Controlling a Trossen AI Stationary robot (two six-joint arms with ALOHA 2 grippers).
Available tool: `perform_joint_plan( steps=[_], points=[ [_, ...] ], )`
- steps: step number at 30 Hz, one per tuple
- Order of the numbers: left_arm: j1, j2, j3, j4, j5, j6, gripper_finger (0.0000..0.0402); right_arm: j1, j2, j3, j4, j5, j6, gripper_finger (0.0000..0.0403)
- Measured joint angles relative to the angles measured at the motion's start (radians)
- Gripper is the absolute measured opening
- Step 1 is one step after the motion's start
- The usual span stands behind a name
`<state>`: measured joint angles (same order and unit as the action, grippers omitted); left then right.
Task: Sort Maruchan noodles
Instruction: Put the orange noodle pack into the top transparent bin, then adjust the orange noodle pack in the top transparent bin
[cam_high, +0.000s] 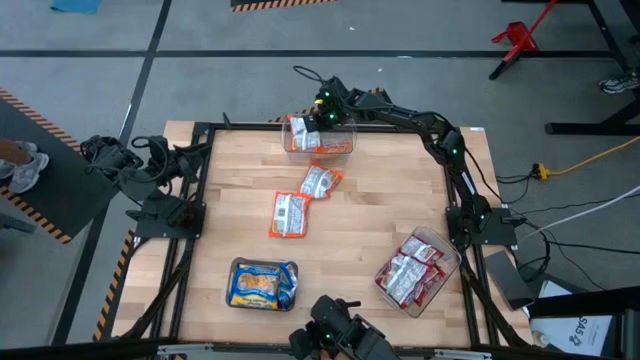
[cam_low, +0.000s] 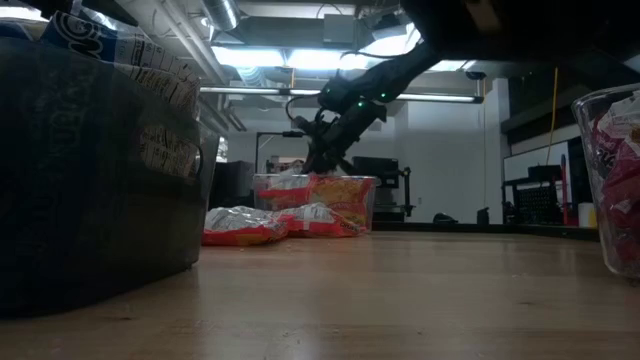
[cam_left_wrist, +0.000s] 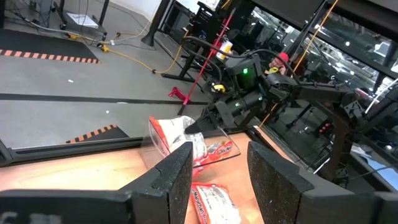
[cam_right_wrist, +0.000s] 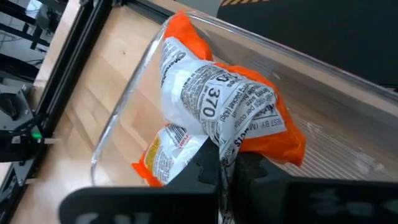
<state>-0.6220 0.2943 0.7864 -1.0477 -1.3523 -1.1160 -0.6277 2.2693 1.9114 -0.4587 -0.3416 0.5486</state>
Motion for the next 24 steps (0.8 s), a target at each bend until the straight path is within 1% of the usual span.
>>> perform_joint_plan(
  steps=[5, 7, 9, 14, 17, 19, 21, 23, 24],
  points=[
    [0.000, 0.000, 0.000, 0.000, -0.010, 0.000, 0.0147, 0.000, 0.003, 0.000, 0.001, 0.009, -0.034, 0.0002],
    [0.000, 0.000, 0.000, 0.000, -0.011, -0.001, 0.0147, -0.001, 0.003, 0.000, 0.002, 0.006, -0.044, 0.0016],
    [0.000, 0.000, 0.000, 0.000, -0.011, -0.001, 0.0147, -0.001, 0.003, 0.000, 0.005, -0.002, -0.051, 0.0043],
    [0.000, 0.000, 0.000, 0.000, -0.011, -0.001, 0.0147, 0.000, 0.003, 0.000, 0.006, 0.016, -0.052, 0.0131],
    [0.000, 0.000, 0.000, 0.000, -0.011, -0.002, 0.0147, -0.004, 0.002, 0.000, 0.006, 0.008, -0.061, 0.0172],
    [0.000, 0.000, 0.000, 0.000, -0.011, -0.002, 0.0147, -0.014, -0.009, 0.000, 0.000, -0.037, -0.132, 0.0188],
    [0.000, 0.000, 0.000, 0.000, -0.011, -0.001, 0.0147, -0.023, -0.029, 0.026, -0.051, -0.097, -0.250, 0.0195],
    [0.000, 0.000, 0.000, 0.000, -0.011, -0.001, 0.0147, -0.024, -0.054, 0.079, -0.156, -0.149, -0.407, 0.0196],
    [0.000, 0.000, 0.000, 0.000, -0.011, -0.001, 0.0147, -0.023, -0.066, 0.110, -0.235, -0.148, -0.498, 0.0196]
  ],
)
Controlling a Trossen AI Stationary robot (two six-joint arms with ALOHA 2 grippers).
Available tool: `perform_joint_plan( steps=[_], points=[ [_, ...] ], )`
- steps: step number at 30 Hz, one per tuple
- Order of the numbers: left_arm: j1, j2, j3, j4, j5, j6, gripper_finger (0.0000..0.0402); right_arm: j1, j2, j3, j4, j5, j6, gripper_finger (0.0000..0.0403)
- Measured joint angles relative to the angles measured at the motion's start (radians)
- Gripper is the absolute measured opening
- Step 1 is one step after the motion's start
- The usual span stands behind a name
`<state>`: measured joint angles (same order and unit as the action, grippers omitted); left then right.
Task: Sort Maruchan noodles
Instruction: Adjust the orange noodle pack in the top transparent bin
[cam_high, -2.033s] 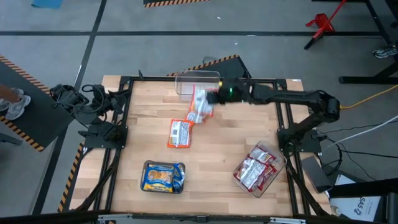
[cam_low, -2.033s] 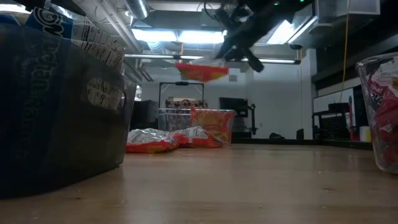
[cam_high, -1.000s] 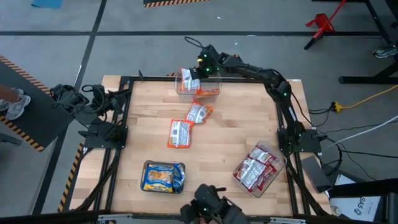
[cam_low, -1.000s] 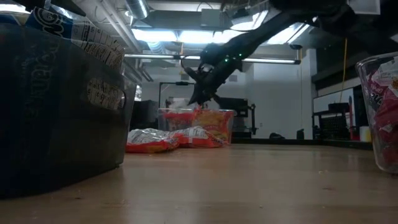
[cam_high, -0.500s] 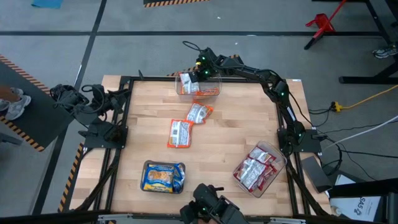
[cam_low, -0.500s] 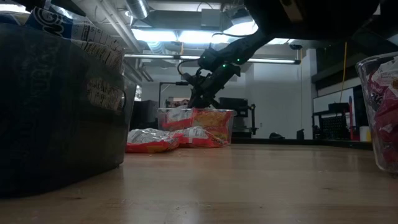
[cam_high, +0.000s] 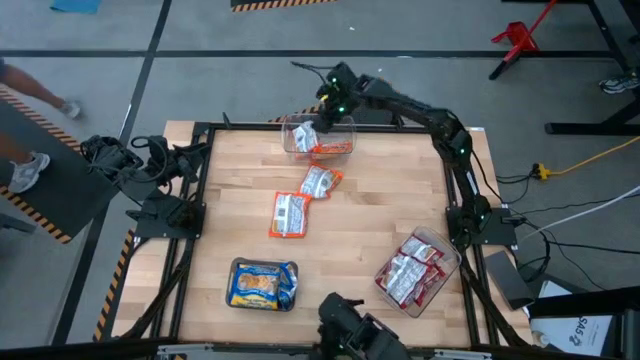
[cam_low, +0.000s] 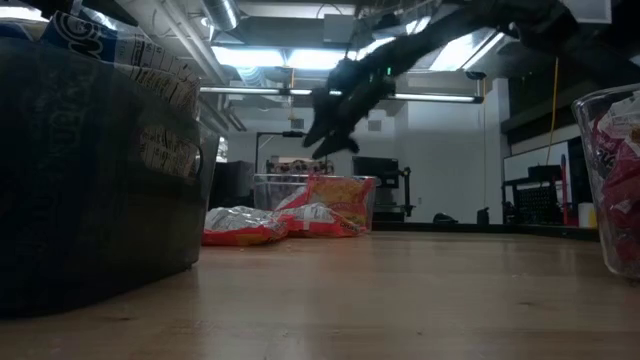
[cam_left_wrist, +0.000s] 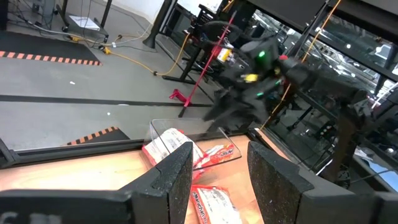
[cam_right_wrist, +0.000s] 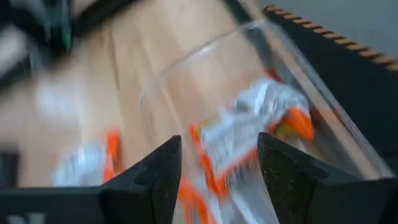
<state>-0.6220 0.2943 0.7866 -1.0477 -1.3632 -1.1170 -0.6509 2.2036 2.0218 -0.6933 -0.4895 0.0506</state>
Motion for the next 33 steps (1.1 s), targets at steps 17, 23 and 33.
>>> perform_joint_plan(
  steps=[17, 23, 33],
  points=[
    [0.000, 0.000, 0.000, 0.000, -0.006, 0.002, 0.0147, 0.116, -0.001, 0.123, -0.524, 0.339, -0.579, 0.0195],
    [0.000, 0.000, 0.000, 0.000, -0.008, 0.001, 0.0147, 0.115, -0.002, 0.048, -0.496, 0.350, -0.581, 0.0195],
    [0.000, 0.000, 0.000, 0.000, -0.016, 0.001, 0.0147, 0.115, -0.011, -0.033, -0.376, 0.403, -0.590, 0.0195]
  ],
)
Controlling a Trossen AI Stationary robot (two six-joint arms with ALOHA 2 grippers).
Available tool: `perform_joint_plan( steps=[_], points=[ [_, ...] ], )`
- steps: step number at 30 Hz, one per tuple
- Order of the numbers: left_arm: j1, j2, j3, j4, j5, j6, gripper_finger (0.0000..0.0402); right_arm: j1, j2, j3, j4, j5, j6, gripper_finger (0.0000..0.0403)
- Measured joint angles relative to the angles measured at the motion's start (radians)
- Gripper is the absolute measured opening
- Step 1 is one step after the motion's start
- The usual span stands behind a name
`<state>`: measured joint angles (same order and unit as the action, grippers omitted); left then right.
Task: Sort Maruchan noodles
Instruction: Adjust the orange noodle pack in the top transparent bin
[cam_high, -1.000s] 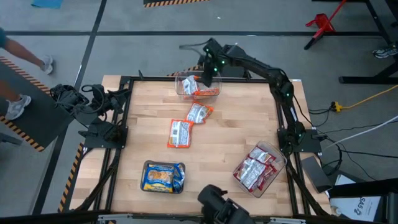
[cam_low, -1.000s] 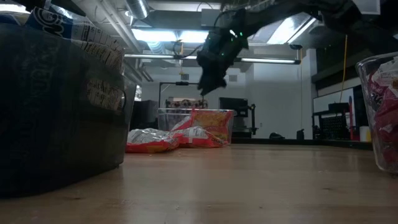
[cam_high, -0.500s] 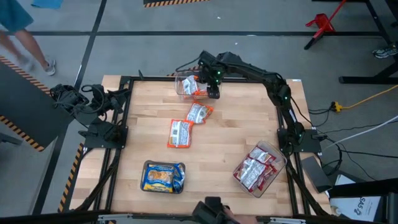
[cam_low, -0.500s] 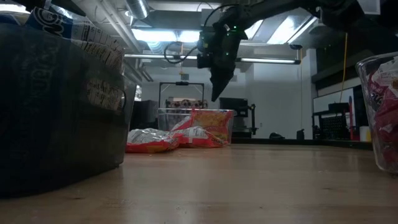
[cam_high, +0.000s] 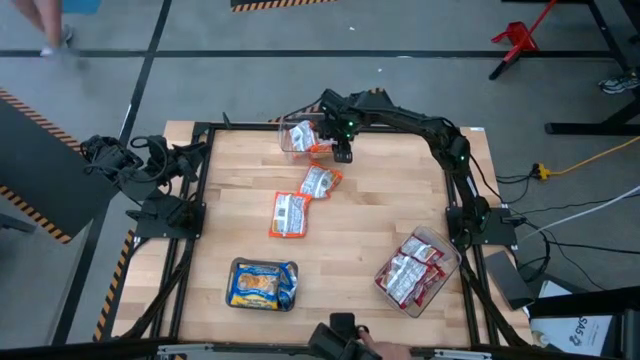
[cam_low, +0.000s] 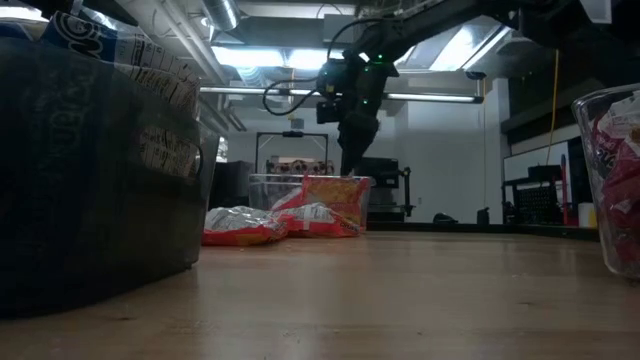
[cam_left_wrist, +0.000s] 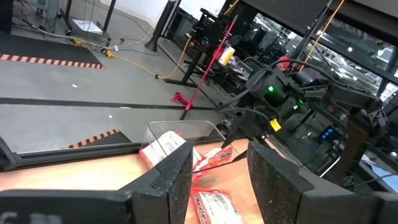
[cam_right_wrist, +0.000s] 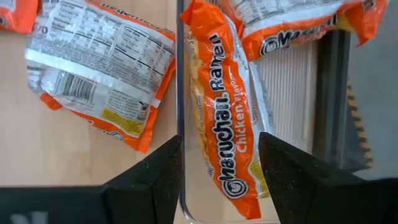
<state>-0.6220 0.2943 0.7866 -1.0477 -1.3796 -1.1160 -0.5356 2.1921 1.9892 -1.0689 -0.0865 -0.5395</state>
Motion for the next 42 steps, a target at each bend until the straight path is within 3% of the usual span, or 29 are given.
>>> perform_joint_plan(
  steps=[10, 16, 19, 24, 38, 42],
  points=[
    [0.000, 0.000, 0.000, 0.000, 0.000, -0.008, 0.0147, 0.001, 0.007, 0.041, -0.041, 0.008, -0.041, 0.0195],
    [0.000, 0.000, 0.000, 0.000, 0.000, -0.008, 0.0147, -0.005, 0.006, 0.100, -0.059, 0.113, -0.093, 0.0195],
    [0.000, 0.000, 0.000, 0.000, 0.001, -0.008, 0.0147, -0.002, 0.008, 0.098, -0.059, 0.112, -0.113, 0.0195],
    [0.000, 0.000, 0.000, 0.000, 0.001, -0.008, 0.0147, -0.001, 0.007, 0.078, -0.055, 0.069, -0.118, 0.0195],
    [0.000, 0.000, 0.000, 0.000, -0.043, -0.008, 0.0147, -0.001, 0.004, -0.084, 0.068, 0.088, -0.145, 0.0195],
    [0.000, 0.000, 0.000, 0.000, -0.043, -0.008, 0.0147, -0.001, 0.004, -0.108, 0.065, 0.102, -0.145, 0.0164]
  ],
)
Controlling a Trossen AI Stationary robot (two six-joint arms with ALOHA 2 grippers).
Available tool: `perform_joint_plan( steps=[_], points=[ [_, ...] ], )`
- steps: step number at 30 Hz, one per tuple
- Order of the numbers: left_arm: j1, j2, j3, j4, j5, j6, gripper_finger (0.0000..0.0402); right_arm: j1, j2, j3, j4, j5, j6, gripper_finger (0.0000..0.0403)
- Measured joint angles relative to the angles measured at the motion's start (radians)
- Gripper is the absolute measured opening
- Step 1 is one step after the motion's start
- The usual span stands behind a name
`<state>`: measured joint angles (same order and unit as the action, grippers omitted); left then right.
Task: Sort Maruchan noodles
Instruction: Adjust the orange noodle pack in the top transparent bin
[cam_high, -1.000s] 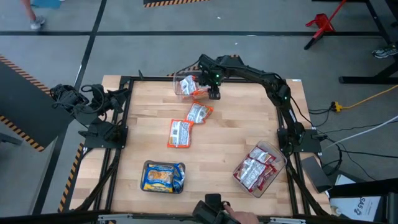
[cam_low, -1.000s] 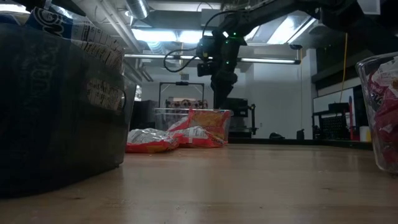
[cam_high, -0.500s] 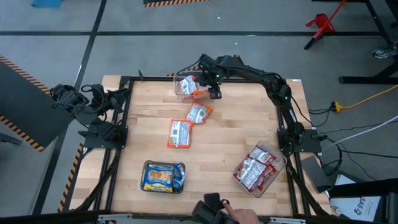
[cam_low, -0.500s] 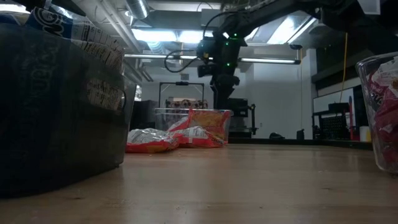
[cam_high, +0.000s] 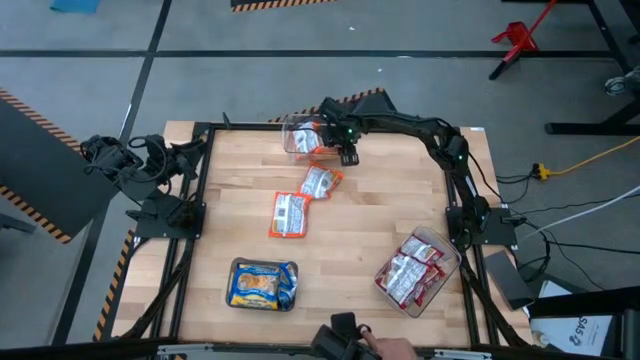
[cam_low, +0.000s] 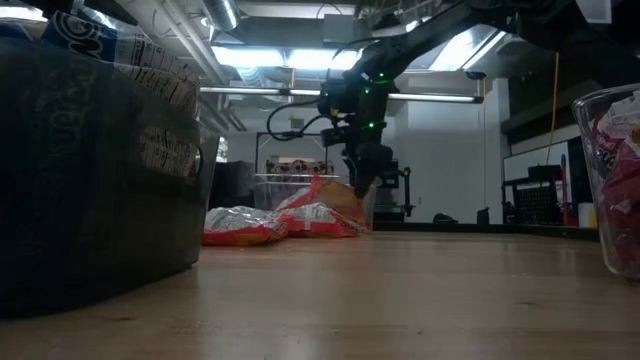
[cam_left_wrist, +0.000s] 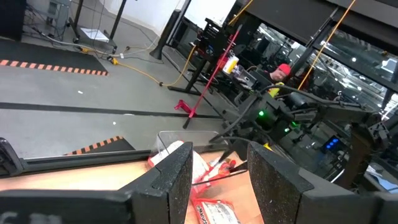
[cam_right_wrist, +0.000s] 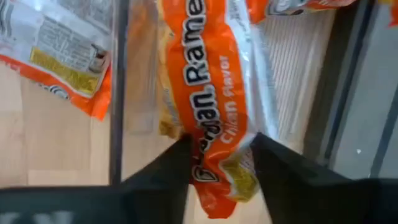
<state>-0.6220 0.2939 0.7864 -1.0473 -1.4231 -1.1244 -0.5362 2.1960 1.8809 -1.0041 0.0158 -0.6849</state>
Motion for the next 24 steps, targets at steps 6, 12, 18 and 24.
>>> perform_joint_plan(
  steps=[6, 12, 18, 24],
  points=[
    [0.000, 0.000, 0.000, 0.000, 0.000, -0.001, 0.0147, 0.000, 0.000, 0.000, -0.032, 0.014, 0.000, 0.0025],
    [0.000, 0.000, 0.000, 0.000, 0.000, -0.002, 0.0147, 0.000, 0.000, 0.010, -0.085, 0.028, 0.006, 0.0011],
    [0.000, 0.000, 0.000, 0.000, 0.000, -0.003, 0.0147, -0.001, 0.000, 0.102, -0.136, 0.007, 0.024, 0.0006],
    [0.000, 0.000, 0.000, 0.000, 0.000, -0.018, 0.0147, -0.016, 0.000, 0.236, -0.201, -0.040, 0.050, 0.0003]
  ],
)
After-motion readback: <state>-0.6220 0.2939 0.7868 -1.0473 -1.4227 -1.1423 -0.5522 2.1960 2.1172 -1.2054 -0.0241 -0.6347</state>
